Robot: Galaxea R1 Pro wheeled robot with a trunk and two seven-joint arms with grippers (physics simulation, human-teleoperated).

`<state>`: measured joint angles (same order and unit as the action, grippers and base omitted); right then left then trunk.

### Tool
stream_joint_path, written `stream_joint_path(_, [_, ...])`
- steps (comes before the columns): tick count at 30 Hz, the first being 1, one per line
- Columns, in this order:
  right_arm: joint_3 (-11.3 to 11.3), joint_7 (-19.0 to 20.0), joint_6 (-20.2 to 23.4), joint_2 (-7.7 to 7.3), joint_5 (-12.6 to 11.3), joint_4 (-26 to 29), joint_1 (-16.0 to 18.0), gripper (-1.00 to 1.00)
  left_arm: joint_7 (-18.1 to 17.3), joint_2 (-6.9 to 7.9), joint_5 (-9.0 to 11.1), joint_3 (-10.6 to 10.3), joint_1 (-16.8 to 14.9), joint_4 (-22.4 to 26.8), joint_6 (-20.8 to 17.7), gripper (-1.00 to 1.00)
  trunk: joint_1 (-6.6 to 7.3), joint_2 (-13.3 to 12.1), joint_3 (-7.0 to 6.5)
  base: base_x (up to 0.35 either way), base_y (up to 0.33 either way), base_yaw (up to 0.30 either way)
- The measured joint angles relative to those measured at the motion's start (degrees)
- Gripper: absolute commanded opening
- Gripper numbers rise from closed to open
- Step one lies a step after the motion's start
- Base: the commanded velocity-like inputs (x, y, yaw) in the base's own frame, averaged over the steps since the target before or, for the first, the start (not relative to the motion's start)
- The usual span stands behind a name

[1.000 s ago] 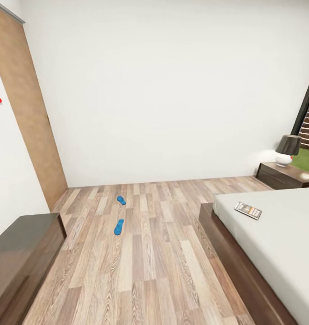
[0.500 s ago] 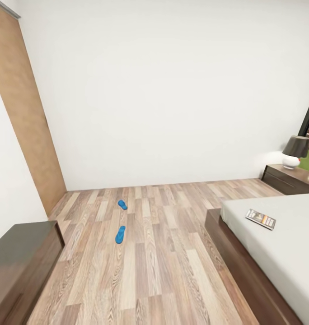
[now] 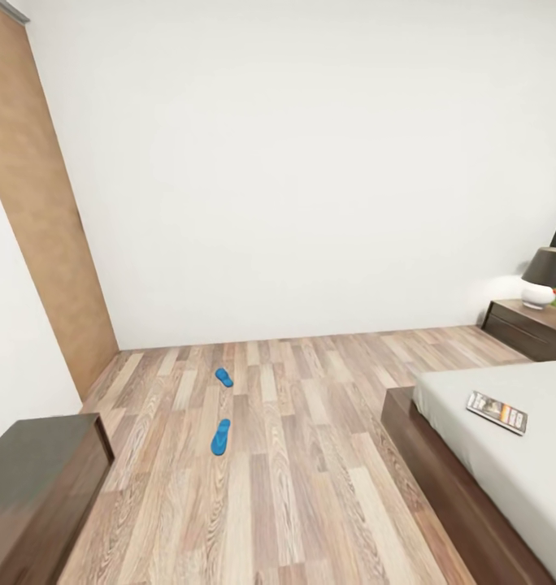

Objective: In the bedroom, move the book from the bed onto either nightstand, and place the two sandals side by side next to the bed.

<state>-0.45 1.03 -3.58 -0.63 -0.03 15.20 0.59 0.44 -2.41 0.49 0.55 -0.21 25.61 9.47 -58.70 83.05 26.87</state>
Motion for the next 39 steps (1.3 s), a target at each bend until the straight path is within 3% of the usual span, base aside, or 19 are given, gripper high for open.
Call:
stream_joint_path(8, [0.0,-0.06,0.01,0.11,0.04,3.2,-0.01,1.0,0.45,0.34,0.84,0.09,-0.11,1.37,-0.22,1.0,0.0,0.0,0.0,0.314,0.054,0.0])
stream_joint_path(39, [-0.02,-0.14,-0.01,0.1,0.03,3.38,-0.01,1.0,0.29,1.19,1.1,0.09,-0.29,1.65,0.67,1.0,0.0,0.0,0.0,0.329,0.058,0.0])
